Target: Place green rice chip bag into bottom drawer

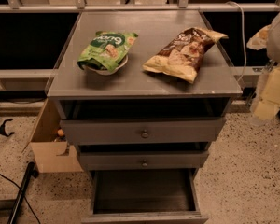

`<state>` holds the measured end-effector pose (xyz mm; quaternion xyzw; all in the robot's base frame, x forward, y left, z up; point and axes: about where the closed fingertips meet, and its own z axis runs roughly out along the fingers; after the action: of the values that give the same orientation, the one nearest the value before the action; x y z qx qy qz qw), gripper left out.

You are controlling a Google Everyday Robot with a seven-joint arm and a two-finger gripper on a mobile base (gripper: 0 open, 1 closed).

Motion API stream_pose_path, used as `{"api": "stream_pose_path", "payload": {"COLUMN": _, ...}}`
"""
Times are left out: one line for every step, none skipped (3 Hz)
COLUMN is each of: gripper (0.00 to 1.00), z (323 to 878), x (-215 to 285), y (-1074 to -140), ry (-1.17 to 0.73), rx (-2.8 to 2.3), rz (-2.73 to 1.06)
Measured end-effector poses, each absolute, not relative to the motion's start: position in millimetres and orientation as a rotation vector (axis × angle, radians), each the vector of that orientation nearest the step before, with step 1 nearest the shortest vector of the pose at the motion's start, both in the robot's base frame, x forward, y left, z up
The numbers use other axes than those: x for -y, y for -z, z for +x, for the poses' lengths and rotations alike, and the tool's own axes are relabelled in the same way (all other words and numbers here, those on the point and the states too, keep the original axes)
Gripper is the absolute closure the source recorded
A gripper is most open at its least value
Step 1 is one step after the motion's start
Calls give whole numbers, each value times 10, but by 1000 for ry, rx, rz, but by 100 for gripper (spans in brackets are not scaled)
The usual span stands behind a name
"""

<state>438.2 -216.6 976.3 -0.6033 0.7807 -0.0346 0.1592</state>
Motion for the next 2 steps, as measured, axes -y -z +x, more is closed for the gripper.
{"api": "stream_pose_path", "payload": {"gripper": 0, "z": 4382, "x": 2165, "y": -9764, "ry": 99, "rx": -2231, "rz": -1724}}
{"api": "stream_pose_path", "payload": {"gripper": 0, "z": 4486, "x": 2083, "y": -9785, "ry": 121, "rx": -2183, "rz": -1726}}
